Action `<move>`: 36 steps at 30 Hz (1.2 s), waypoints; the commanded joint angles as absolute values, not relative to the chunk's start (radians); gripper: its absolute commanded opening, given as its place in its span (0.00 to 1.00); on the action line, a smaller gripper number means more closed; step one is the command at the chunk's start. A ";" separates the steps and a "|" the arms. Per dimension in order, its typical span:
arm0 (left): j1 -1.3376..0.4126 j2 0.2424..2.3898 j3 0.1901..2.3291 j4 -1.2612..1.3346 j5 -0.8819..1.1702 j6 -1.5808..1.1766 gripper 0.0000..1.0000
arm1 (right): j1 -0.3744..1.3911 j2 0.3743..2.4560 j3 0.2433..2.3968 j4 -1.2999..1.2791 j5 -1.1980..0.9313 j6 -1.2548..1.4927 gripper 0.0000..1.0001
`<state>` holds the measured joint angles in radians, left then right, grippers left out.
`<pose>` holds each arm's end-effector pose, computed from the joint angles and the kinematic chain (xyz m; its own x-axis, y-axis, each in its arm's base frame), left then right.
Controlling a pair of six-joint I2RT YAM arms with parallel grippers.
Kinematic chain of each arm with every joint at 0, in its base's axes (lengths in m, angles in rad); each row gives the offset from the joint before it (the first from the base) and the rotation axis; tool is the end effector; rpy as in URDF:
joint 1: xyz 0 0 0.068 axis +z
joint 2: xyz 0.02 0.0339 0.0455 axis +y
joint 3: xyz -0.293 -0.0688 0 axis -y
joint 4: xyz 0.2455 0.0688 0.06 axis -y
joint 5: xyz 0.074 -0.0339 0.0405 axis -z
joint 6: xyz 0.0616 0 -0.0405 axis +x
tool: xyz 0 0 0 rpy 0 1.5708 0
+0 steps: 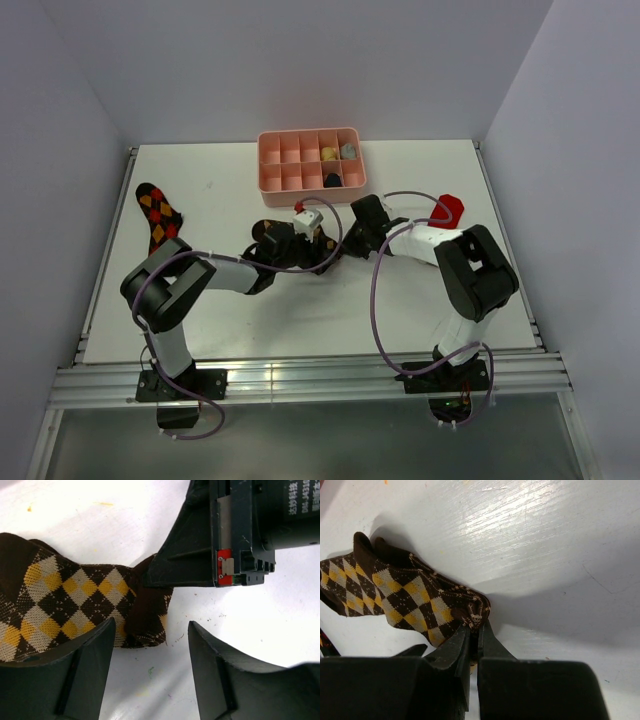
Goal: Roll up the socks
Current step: Roll the sock at the center of the board.
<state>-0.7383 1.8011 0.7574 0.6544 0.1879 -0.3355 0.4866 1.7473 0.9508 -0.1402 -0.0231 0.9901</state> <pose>0.2783 -0.2688 0.1657 -0.5248 0.0403 -0.8502 0.6526 0.6604 -0.3715 0.3231 0.1726 0.1592 -0.7916 0.5268 -0.3095 0.3323 0.7963 0.5055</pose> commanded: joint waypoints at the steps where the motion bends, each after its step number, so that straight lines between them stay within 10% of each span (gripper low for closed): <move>1: -0.747 1.792 0.778 0.700 0.241 -0.282 0.62 | 0.494 1.772 0.976 -0.183 0.008 0.971 0.00; 19: -0.799 1.887 0.850 0.597 0.152 -0.264 0.48 | 0.497 1.773 0.983 -0.190 0.005 0.976 0.00; 28: -0.811 1.921 0.861 0.558 0.143 -0.320 0.04 | 0.497 1.735 0.966 -0.154 -0.037 0.974 0.01; 36: -0.750 1.931 0.810 0.594 0.247 -0.486 0.00 | 0.485 1.615 0.833 0.046 -0.112 0.963 0.32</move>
